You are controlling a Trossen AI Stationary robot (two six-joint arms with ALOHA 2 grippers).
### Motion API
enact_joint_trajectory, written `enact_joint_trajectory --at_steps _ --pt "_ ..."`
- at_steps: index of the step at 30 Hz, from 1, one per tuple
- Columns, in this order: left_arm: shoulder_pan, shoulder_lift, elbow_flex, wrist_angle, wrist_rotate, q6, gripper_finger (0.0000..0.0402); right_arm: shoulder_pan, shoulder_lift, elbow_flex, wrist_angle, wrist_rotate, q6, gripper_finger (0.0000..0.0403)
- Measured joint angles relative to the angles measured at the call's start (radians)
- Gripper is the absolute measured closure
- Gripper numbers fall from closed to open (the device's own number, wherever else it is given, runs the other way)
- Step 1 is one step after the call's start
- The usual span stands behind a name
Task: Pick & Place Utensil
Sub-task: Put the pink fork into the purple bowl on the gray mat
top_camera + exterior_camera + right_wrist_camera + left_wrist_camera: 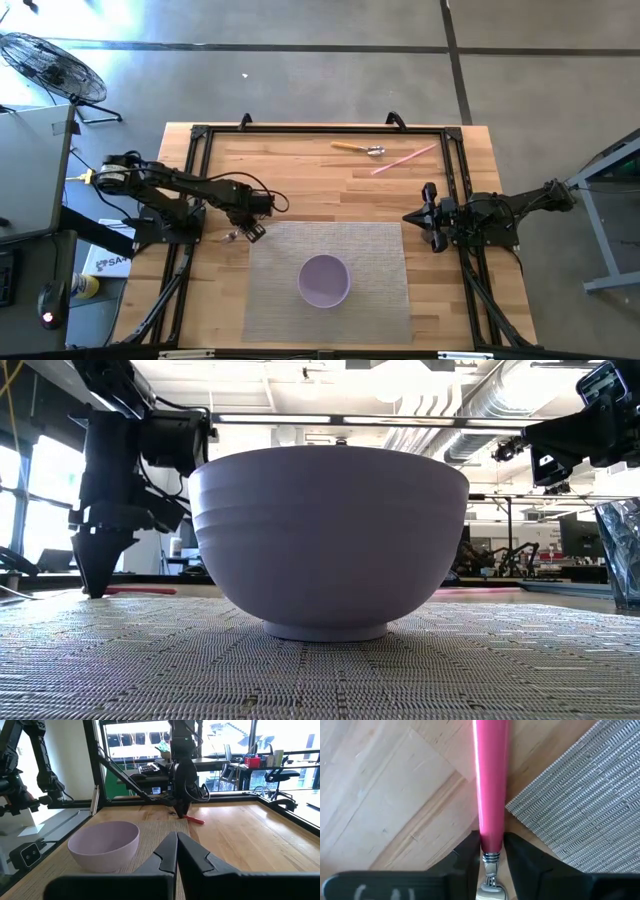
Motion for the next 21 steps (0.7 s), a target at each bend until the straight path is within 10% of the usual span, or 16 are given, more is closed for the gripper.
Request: enact_joint_trajectory --at_steps 21 --pt "0.001 -0.174 -0.006 -0.054 -0.147 0.017 0.0355 0.0 0.0 0.0 0.0 0.0 0.0 0.0398"
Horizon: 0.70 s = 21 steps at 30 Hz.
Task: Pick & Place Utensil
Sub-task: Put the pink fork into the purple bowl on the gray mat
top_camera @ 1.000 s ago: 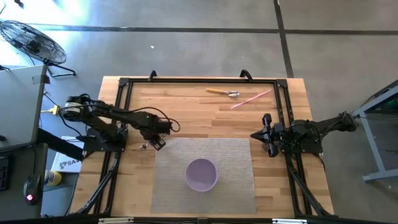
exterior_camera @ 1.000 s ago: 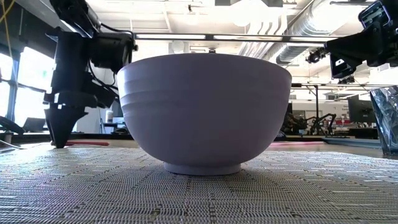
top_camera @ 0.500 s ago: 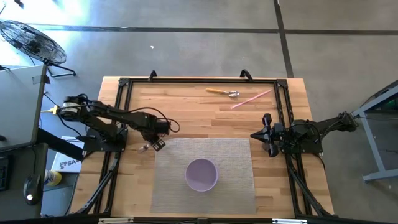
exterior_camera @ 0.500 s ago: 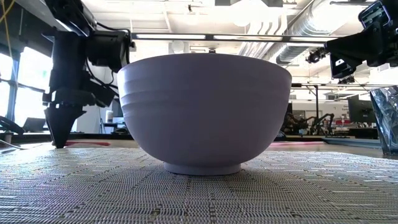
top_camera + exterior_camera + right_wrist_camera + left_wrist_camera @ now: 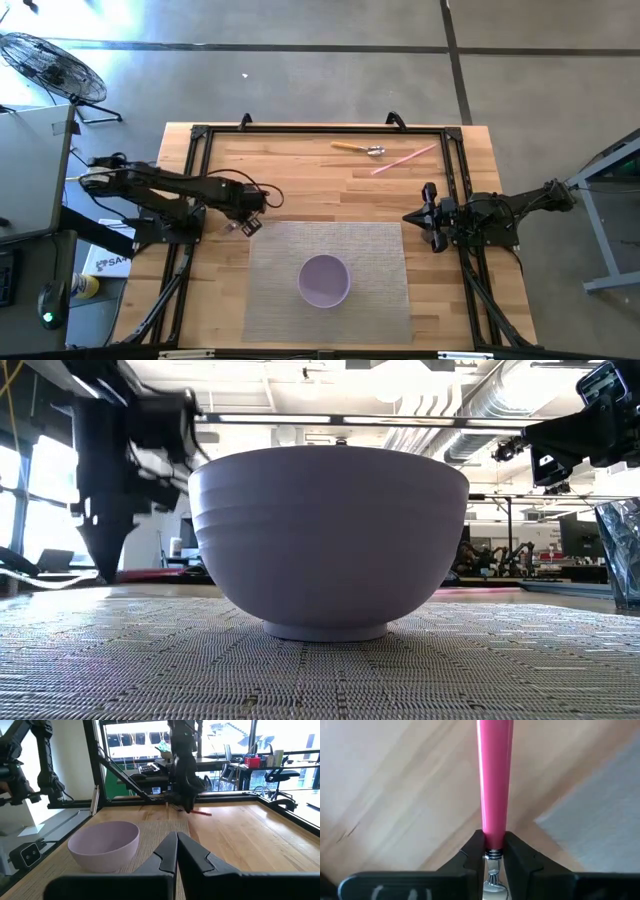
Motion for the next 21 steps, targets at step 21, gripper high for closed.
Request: enact_joint_trajectory --at_steps 21 --pt "-0.216 -0.092 0.257 0.539 -0.082 0.326 0.0356 0.0 0.002 0.0 0.0 0.0 0.0 0.0401"
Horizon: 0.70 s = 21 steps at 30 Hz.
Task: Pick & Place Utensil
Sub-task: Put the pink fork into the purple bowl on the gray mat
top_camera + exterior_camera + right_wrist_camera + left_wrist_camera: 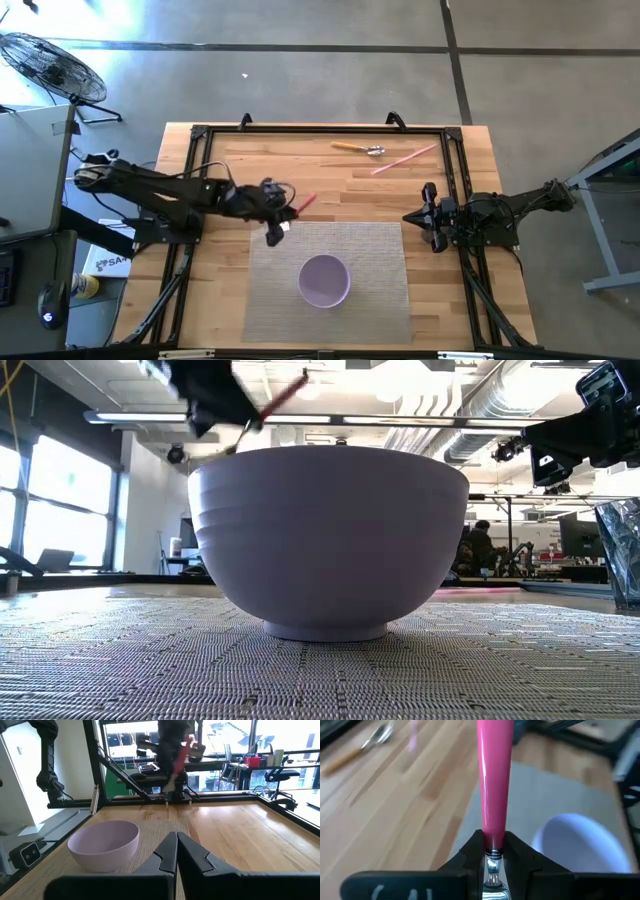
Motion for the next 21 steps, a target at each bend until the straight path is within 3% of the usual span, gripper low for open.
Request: enact_joint_trajectory --at_steps 6,10,17,21 --pt "-0.112 0.114 0.114 0.125 -0.007 0.06 0.0356 0.0 0.0 0.0 0.0 0.0 0.0 0.0398" --pt "-0.157 0.232 0.212 0.125 -0.001 0.079 0.0356 0.0 0.0 0.0 0.0 0.0 0.0 0.0401" --pt "-0.19 0.45 0.319 0.152 0.022 0.072 0.0356 0.0 0.0 0.0 0.0 0.0 0.0 0.0399" --pt "-0.19 0.551 0.36 0.197 0.09 0.069 0.0356 0.0 0.0 0.0 0.0 0.0 0.0 0.04"
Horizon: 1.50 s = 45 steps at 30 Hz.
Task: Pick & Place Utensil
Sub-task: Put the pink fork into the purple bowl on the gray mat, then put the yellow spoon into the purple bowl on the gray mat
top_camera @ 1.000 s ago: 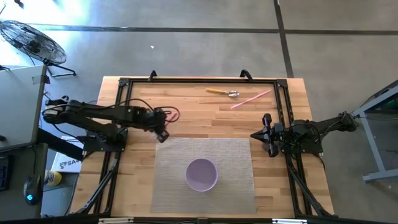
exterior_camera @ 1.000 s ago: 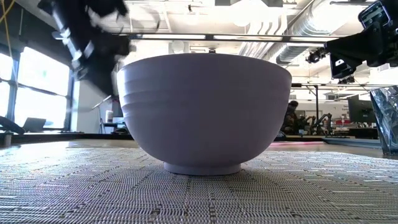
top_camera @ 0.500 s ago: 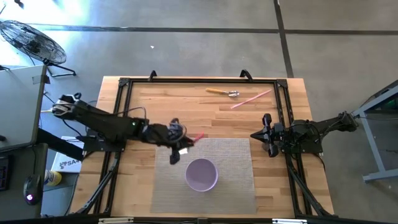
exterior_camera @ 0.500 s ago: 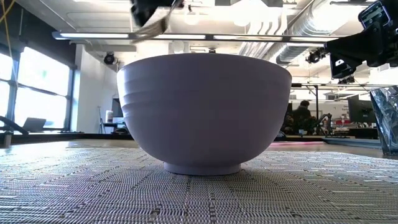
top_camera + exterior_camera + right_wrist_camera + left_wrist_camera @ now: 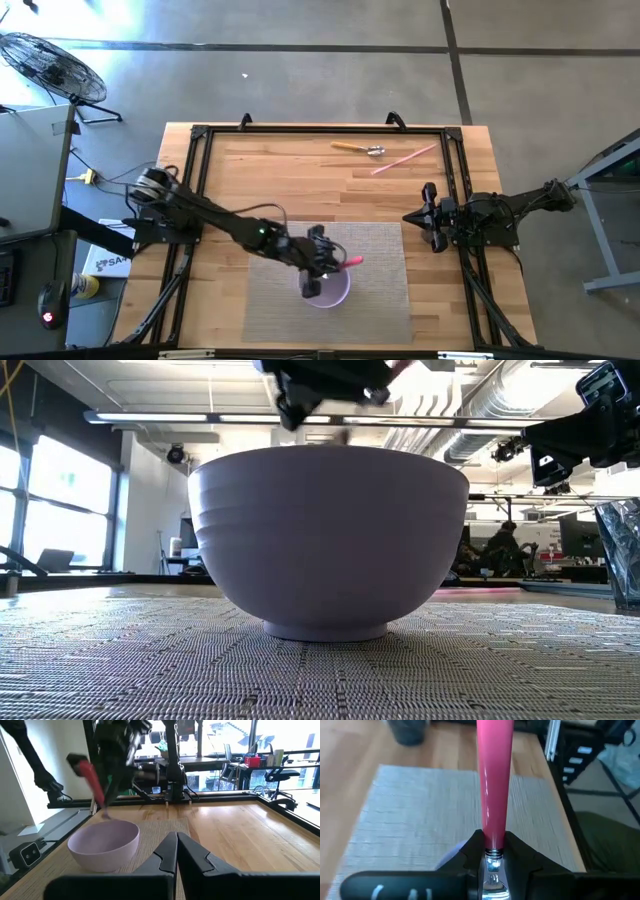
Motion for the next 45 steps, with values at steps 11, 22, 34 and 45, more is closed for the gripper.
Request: enact_joint_trajectory --at_steps 11,22,34,45 --pt "0.0 0.14 0.037 -0.012 0.001 -0.025 0.0356 0.0 0.002 0.0 0.0 0.0 0.0 0.0398" --pt "0.0 0.18 0.037 -0.008 0.006 -0.031 0.0348 0.0 0.001 0.0 0.0 0.0 0.0 0.0399" --pt "0.0 0.222 0.036 -0.016 0.033 0.02 0.0301 0.0 0.001 0.0 -0.001 0.0 0.0 0.0399" --pt "0.001 0.1 0.037 -0.151 0.043 0.046 0.03 0.0 0.008 0.0 0.0 0.003 0.0 0.0401"
